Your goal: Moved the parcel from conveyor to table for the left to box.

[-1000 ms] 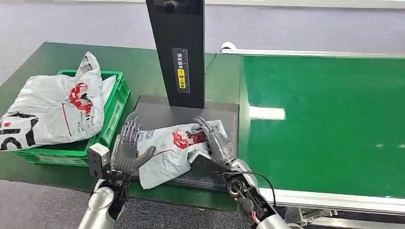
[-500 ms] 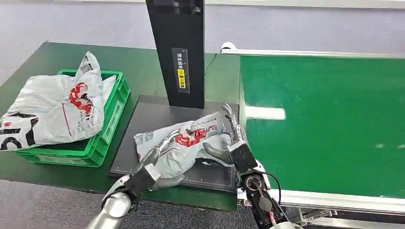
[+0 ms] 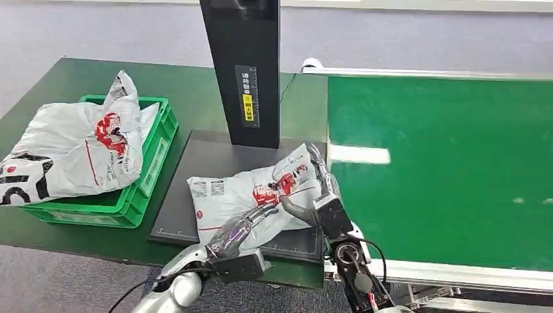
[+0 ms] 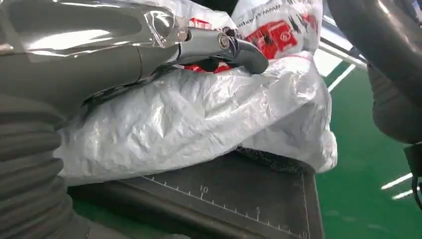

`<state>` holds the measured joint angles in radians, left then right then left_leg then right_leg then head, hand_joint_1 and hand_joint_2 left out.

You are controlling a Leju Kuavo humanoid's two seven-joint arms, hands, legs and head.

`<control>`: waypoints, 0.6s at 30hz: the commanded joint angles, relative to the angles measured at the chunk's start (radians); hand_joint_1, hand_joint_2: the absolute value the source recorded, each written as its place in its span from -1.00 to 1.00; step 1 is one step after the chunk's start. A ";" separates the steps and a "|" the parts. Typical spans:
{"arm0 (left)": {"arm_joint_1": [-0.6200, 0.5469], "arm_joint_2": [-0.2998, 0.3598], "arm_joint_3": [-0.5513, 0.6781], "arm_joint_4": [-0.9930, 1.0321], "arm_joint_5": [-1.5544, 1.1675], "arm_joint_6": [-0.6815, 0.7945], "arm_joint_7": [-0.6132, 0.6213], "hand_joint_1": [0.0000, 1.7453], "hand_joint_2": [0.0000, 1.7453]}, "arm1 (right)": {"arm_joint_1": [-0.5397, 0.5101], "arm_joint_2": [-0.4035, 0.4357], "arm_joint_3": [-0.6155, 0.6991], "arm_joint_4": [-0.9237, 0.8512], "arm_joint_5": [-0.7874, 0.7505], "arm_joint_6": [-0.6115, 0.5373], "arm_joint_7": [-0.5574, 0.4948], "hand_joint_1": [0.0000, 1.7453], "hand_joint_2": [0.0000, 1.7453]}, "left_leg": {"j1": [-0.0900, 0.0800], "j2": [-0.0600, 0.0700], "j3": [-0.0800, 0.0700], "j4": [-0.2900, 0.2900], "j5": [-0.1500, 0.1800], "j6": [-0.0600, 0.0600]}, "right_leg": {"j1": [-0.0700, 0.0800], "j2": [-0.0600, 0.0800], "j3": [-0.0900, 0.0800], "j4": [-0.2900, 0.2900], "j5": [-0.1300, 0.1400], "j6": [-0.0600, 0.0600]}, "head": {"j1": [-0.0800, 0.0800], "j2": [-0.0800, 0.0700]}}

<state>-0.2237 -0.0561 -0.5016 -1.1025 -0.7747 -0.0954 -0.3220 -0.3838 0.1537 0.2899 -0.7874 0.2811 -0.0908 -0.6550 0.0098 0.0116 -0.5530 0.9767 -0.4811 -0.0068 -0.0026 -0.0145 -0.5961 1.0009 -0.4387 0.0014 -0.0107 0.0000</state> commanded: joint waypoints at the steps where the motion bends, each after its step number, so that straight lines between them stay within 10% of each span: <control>1: -0.053 -0.013 -0.011 0.183 -0.173 0.113 0.203 -1.00 1.00 | 0.052 -0.010 -0.023 -0.068 0.021 -0.014 0.034 -1.00 1.00 | 0.000 -0.003 0.002 -0.002 0.001 0.000 | 0.000 -0.001 0.002 -0.002 0.000 0.000 | 0.000 0.000; 4: -0.053 -0.040 0.074 0.218 -0.227 0.197 0.242 -1.00 1.00 | 0.098 -0.009 -0.052 -0.134 0.031 -0.011 0.044 -1.00 1.00 | 0.000 -0.002 0.004 -0.003 0.001 0.000 | -0.001 0.000 0.004 -0.003 0.001 0.000 | 0.000 0.000; 5: -0.046 -0.042 0.094 0.205 -0.214 0.215 0.226 -0.68 1.00 | 0.106 -0.012 -0.055 -0.144 0.035 -0.009 0.048 -1.00 1.00 | 0.000 -0.001 0.004 -0.002 0.001 0.000 | -0.001 0.001 0.004 -0.002 0.000 0.000 | 0.000 0.000; 6: -0.036 -0.044 0.116 0.187 -0.210 0.242 0.214 0.88 1.00 | 0.117 -0.013 -0.062 -0.160 0.039 -0.007 0.053 -1.00 1.00 | 0.000 0.001 0.004 -0.002 0.000 0.000 | 0.000 0.002 0.004 -0.001 0.000 0.000 | 0.000 0.000; 7: -0.031 -0.045 0.129 0.176 -0.206 0.248 0.213 1.00 1.00 | 0.123 -0.015 -0.066 -0.167 0.040 -0.005 0.054 -1.00 1.00 | 0.000 0.001 0.005 -0.002 0.000 0.000 | -0.001 0.002 0.004 -0.001 0.000 0.000 | 0.000 0.000; 18: -0.031 -0.037 0.177 0.180 -0.225 0.309 0.208 1.00 1.00 | 0.111 -0.015 -0.075 -0.145 0.048 0.012 0.043 -1.00 1.00 | 0.000 0.001 0.006 -0.002 0.000 0.000 | 0.000 0.003 0.004 -0.001 0.000 0.000 | 0.000 0.000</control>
<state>-0.2632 -0.1038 -0.3849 -1.0155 -0.9769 0.2044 -0.1316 -0.2528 0.1511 0.2327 -0.9476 0.3288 -0.0858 -0.6065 0.0102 0.0123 -0.5491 0.9763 -0.4814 -0.0071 -0.0021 -0.0139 -0.5928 1.0010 -0.4387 0.0012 -0.0107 0.0000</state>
